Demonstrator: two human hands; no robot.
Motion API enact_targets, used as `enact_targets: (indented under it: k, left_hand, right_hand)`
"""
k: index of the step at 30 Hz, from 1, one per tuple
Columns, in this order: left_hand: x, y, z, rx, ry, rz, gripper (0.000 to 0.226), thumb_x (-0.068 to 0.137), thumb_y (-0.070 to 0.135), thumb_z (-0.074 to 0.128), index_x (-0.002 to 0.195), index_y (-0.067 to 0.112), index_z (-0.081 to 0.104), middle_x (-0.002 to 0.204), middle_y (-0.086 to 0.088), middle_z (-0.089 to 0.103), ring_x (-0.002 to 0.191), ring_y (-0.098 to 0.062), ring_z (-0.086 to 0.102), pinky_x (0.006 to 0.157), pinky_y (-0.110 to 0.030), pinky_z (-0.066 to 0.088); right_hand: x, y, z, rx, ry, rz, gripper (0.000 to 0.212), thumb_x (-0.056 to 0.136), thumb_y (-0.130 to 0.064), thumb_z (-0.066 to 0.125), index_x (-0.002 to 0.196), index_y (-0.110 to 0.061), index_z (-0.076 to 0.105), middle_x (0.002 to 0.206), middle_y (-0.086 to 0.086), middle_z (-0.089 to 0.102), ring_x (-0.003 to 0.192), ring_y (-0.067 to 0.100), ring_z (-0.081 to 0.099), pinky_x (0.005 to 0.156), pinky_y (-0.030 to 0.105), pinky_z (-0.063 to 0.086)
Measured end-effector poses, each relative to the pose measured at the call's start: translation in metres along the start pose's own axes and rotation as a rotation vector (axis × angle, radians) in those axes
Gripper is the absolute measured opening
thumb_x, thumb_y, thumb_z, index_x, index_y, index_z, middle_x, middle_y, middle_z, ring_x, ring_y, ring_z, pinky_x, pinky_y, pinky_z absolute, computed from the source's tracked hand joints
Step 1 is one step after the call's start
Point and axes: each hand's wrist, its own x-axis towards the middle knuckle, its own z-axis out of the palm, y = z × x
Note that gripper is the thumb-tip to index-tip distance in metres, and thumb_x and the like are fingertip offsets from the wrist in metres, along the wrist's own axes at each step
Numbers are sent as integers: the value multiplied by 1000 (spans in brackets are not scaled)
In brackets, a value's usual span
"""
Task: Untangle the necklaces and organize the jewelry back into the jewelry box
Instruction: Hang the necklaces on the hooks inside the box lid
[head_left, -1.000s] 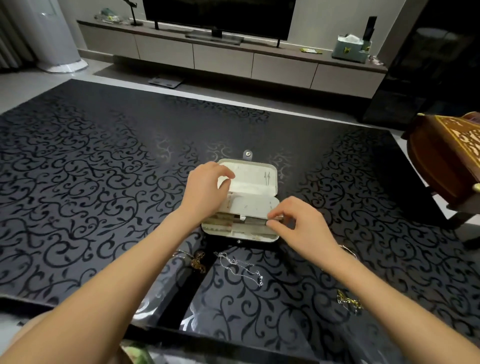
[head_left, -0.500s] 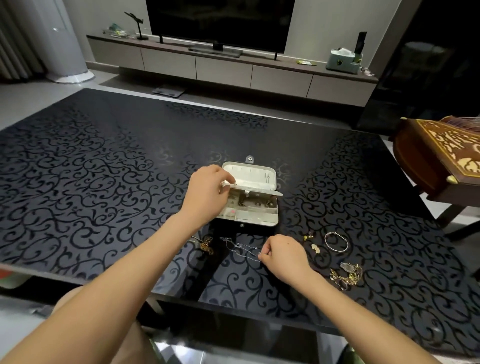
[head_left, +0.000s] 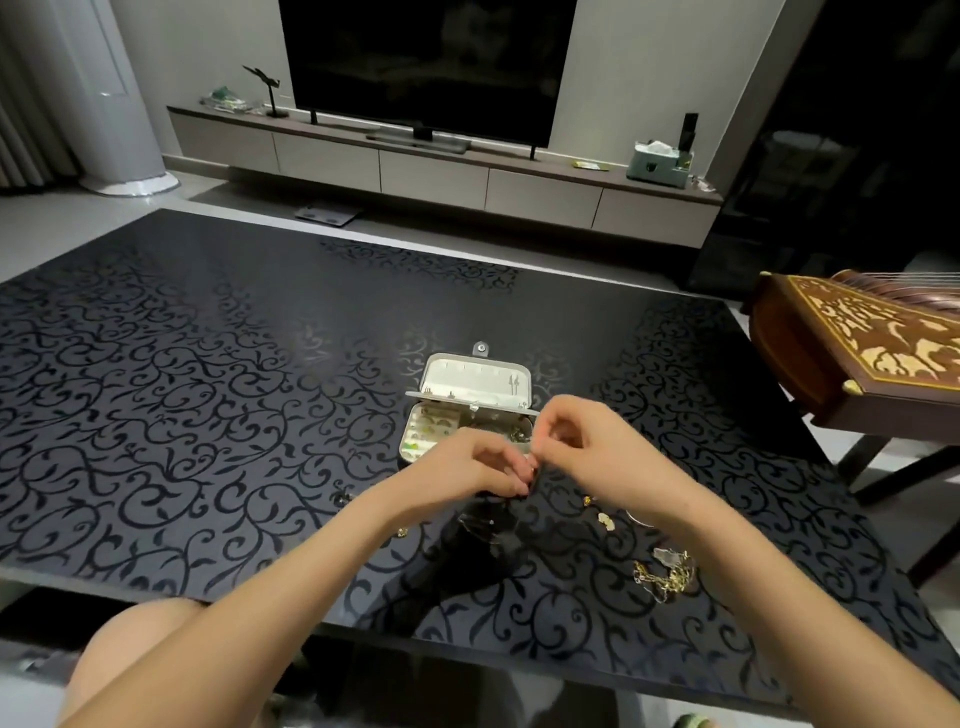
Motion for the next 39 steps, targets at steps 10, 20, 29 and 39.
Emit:
enact_targets:
  k: [10,20,29,39]
  left_hand:
    - [14,25,14,-314,-63,87,16,62,12,57,72,13,69,90,-4,68,91,-13,60,86,-23,45]
    - [29,38,17,-408,-50,104,4,61,16,64,58,18,66,83,-3,67,87,-19,56,92,-34,44]
    - [32,86,-31,-825,485,152,12,93,10,50,83,5,56,76,-9,64,77,-21,64,83,-37,56]
    - [67,165,-41,272,257,125,16,87,19,65,73,13,58,64,-3,52,53,-10,46,53,-19,40]
  right_hand:
    - [4,-49,-75,371,142,-57,18,85,3,57,94,-8,67,72,7,65,63,17,47,60,25,41]
    - [1,-66,-126,682,286,-81,20,86,4,52,93,-6,67,65,1,62,60,10,53,55,20,46]
    - [1,-3,-122,517,487,300,21,84,9,50,95,-4,63,69,9,60,56,13,53,51,22,47]
    - [30,26,-75,400,281,405,18,85,5,51,75,-5,62,69,11,58,59,16,50,53,25,42]
